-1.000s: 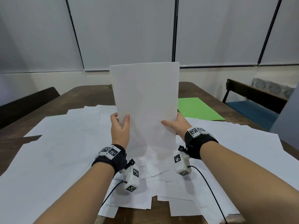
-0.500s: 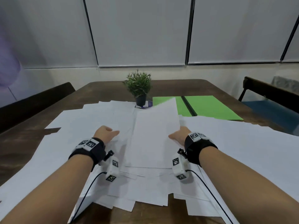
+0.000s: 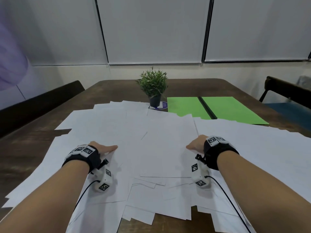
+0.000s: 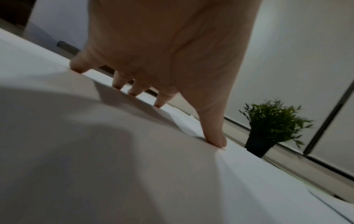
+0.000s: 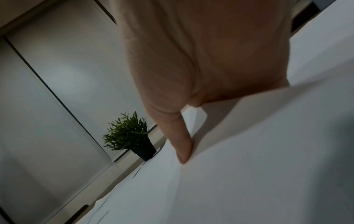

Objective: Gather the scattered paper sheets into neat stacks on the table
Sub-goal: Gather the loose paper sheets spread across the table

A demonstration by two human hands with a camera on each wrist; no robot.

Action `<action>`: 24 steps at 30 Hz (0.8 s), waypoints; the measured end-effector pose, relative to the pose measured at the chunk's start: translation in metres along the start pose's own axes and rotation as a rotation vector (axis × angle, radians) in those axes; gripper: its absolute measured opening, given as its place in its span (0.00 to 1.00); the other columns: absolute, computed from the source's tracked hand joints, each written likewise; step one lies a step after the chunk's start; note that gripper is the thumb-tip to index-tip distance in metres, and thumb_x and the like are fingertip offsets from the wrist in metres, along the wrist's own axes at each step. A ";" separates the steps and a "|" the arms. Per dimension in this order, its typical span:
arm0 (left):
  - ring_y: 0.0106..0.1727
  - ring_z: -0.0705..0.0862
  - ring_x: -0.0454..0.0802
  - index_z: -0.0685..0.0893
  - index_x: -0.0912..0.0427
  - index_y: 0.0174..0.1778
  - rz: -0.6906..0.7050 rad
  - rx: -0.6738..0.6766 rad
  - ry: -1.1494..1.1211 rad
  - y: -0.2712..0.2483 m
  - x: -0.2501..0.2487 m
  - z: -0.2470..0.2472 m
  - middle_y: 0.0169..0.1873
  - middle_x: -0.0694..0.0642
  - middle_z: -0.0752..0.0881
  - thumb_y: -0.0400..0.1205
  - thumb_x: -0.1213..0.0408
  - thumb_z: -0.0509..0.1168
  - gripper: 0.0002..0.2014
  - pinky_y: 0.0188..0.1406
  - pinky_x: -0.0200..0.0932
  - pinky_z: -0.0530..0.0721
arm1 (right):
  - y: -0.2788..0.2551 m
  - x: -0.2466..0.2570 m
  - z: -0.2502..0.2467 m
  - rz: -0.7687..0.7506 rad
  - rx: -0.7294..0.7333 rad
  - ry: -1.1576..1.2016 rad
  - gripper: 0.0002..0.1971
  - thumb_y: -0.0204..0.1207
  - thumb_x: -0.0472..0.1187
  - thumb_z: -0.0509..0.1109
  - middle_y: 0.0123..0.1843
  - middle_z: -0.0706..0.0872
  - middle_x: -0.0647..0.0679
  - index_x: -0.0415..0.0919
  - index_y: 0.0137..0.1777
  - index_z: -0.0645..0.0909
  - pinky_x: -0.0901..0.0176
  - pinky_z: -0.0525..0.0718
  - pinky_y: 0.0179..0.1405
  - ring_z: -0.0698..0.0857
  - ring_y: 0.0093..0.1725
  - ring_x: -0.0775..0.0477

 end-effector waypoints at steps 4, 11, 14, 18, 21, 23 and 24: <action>0.61 0.80 0.57 0.81 0.58 0.65 0.021 0.067 0.154 -0.020 -0.015 -0.001 0.62 0.57 0.84 0.73 0.26 0.56 0.40 0.65 0.46 0.74 | 0.000 -0.001 -0.003 0.021 -0.017 -0.046 0.30 0.76 0.57 0.70 0.72 0.79 0.42 0.39 0.73 0.76 0.53 0.77 0.66 0.79 0.69 0.38; 0.68 0.77 0.55 0.79 0.60 0.68 0.098 0.070 0.264 -0.036 -0.028 -0.026 0.68 0.57 0.80 0.77 0.39 0.67 0.32 0.62 0.43 0.72 | -0.006 0.002 -0.001 -0.004 -0.009 -0.099 0.29 0.78 0.56 0.67 0.74 0.77 0.42 0.40 0.73 0.75 0.52 0.75 0.66 0.78 0.70 0.38; 0.65 0.80 0.56 0.81 0.62 0.65 0.086 0.059 0.271 -0.035 -0.021 -0.027 0.64 0.59 0.83 0.76 0.44 0.70 0.29 0.55 0.40 0.73 | -0.008 -0.001 -0.002 0.018 -0.008 -0.074 0.32 0.78 0.56 0.68 0.76 0.75 0.42 0.38 0.76 0.71 0.52 0.74 0.69 0.76 0.72 0.38; 0.62 0.82 0.56 0.82 0.63 0.63 0.075 0.057 0.257 -0.031 -0.017 -0.024 0.61 0.59 0.84 0.73 0.42 0.72 0.31 0.55 0.40 0.76 | -0.007 -0.002 -0.005 0.020 -0.018 -0.062 0.33 0.79 0.54 0.68 0.77 0.73 0.41 0.35 0.77 0.69 0.52 0.74 0.71 0.75 0.73 0.38; 0.59 0.83 0.55 0.83 0.63 0.59 0.075 0.043 0.249 -0.033 -0.018 -0.023 0.57 0.58 0.86 0.73 0.42 0.73 0.29 0.54 0.41 0.78 | -0.003 -0.003 -0.004 0.016 -0.020 -0.038 0.34 0.77 0.55 0.70 0.77 0.74 0.42 0.36 0.77 0.69 0.52 0.75 0.70 0.76 0.72 0.38; 0.56 0.84 0.55 0.84 0.63 0.56 0.089 0.047 0.221 -0.031 -0.018 -0.023 0.54 0.58 0.87 0.72 0.43 0.74 0.28 0.52 0.41 0.79 | -0.003 -0.004 -0.004 0.023 -0.023 -0.024 0.34 0.77 0.54 0.70 0.77 0.74 0.41 0.36 0.78 0.68 0.51 0.75 0.70 0.76 0.72 0.37; 0.54 0.85 0.55 0.84 0.64 0.56 0.094 0.046 0.192 -0.030 -0.018 -0.022 0.52 0.58 0.87 0.71 0.42 0.74 0.29 0.50 0.41 0.79 | -0.003 -0.003 -0.003 0.022 -0.020 -0.019 0.34 0.78 0.54 0.70 0.78 0.73 0.41 0.35 0.78 0.68 0.51 0.75 0.70 0.76 0.73 0.37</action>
Point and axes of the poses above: each hand's wrist, its own y-axis towards the middle knuckle, its own z-axis out of the palm, x = y × z, the point moved 7 cm from there along y, towards the middle knuckle
